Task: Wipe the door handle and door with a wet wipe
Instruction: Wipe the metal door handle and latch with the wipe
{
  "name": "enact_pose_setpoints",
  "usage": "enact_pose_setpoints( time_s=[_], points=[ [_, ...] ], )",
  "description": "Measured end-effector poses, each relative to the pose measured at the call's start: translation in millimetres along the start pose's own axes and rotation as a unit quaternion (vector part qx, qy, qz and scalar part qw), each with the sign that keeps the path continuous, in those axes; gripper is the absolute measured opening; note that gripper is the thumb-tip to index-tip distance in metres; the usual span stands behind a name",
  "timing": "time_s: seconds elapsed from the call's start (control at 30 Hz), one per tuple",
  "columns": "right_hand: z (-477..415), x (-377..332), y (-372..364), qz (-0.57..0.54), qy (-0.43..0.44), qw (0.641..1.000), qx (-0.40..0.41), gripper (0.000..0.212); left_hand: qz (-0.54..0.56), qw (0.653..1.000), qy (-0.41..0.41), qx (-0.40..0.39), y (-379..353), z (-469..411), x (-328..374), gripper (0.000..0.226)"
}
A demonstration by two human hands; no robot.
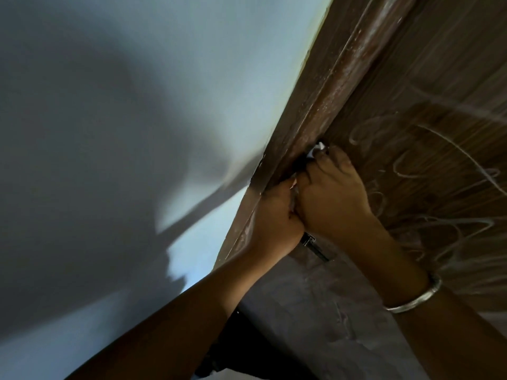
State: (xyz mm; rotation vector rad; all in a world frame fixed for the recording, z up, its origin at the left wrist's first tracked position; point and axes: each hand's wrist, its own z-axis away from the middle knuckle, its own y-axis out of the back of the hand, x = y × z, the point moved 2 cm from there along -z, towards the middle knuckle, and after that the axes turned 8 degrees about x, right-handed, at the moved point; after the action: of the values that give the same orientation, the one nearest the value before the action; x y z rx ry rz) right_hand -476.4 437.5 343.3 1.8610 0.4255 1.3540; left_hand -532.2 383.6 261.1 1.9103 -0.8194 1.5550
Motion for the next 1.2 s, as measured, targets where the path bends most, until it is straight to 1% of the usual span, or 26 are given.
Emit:
enact_pose_setpoints(
  time_s=[0.03, 0.1, 0.2, 0.23, 0.3, 0.4, 0.53, 0.7, 0.8, 0.9, 1.03, 1.13, 1.2],
  points=[
    [0, -3, -1, 0.002, 0.009, 1.0, -0.021, 0.045, 0.006, 1.0, 0.01, 0.003, 0, 2, -5, 0.061],
    [0, -4, -3, -0.008, 0.016, 1.0, -0.023, 0.045, 0.018, 0.999, 0.029, 0.003, 0, 5, -12, 0.062],
    [6, -5, -1, -0.039, -0.02, 0.999, 0.031, 0.037, 0.021, 0.999, 0.029, -0.009, 1, 4, -11, 0.058],
    [8, -6, 0, -0.037, -0.04, 0.998, 0.037, 0.037, 0.031, 0.999, 0.029, -0.012, 1, 4, -8, 0.058],
    [9, -9, 1, -0.018, -0.078, 0.997, 0.015, 0.045, 0.043, 0.999, 0.03, -0.014, 1, 2, -7, 0.059],
    [5, -20, 2, 0.021, -0.094, 0.995, -0.027, 0.051, 0.025, 0.999, 0.035, -0.008, 4, 2, -10, 0.057],
    [0, -35, 0, 0.066, -0.087, 0.992, -0.055, 0.055, -0.004, 0.999, 0.035, 0.006, 14, 2, -11, 0.054],
    [-8, -50, -6, 0.11, -0.056, 0.988, -0.09, 0.047, -0.014, 0.997, 0.059, -0.056, 16, 1, -18, 0.046],
    [-8, -57, -16, 0.133, -0.042, 0.984, -0.111, 0.048, -0.005, 0.992, 0.076, -0.097, 15, 1, -23, 0.047],
    [-6, -62, -23, 0.156, -0.036, 0.981, -0.109, 0.049, 0.001, 0.987, 0.098, -0.124, 12, 0, -30, 0.053],
    [-5, -60, -24, 0.165, -0.023, 0.982, -0.092, 0.041, -0.004, 0.984, 0.132, -0.116, 8, 2, -37, 0.054],
    [-5, -55, -26, 0.178, -0.006, 0.982, -0.058, 0.025, 0.0, 0.981, 0.157, -0.111, 5, 1, -42, 0.04],
    [-4, -54, -30, 0.182, 0.006, 0.981, -0.064, 0.023, -0.009, 0.978, 0.175, -0.109, 5, 2, -43, 0.031]
  ],
)
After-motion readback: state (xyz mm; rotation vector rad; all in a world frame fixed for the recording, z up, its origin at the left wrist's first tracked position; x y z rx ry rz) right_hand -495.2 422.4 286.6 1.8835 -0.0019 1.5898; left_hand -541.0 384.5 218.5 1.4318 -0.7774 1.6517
